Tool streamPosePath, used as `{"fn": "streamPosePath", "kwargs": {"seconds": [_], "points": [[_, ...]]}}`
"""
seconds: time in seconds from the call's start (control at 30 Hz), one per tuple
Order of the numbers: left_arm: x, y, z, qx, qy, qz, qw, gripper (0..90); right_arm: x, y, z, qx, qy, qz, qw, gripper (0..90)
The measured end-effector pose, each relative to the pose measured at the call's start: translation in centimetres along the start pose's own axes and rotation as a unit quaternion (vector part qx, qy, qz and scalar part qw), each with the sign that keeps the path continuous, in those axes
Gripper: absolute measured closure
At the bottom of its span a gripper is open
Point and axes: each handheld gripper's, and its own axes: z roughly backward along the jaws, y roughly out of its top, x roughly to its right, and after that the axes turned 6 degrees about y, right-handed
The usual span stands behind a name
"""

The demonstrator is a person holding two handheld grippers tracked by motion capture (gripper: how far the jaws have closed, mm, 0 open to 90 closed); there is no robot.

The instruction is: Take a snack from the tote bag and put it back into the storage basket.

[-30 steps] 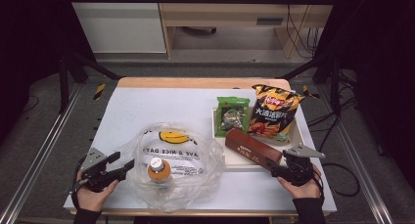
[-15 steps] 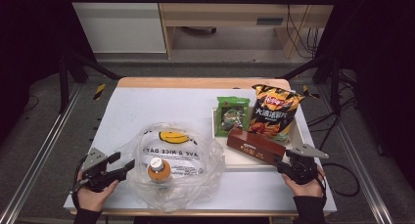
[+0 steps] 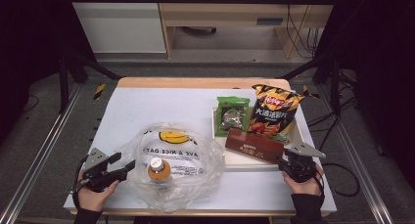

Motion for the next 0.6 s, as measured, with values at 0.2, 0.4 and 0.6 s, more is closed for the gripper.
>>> {"fn": "streamPosePath", "kwargs": {"seconds": [0.2,0.4,0.6], "points": [[0.02,-0.03,-0.07,-0.002,-0.001,0.000,1.0000,34.2,-0.27,0.14,-0.30,-0.003,-0.001,0.001,1.0000,62.1],[0.03,-0.05,-0.12,-0.003,-0.001,0.000,1.0000,34.2,-0.16,0.12,-0.63,-0.003,-0.008,-0.008,0.9999,63.6],[0.05,-0.07,-0.16,-0.004,-0.002,-0.001,1.0000,34.2,-0.11,0.23,-0.95,0.004,-0.019,-0.005,0.9998,69.4]]}}
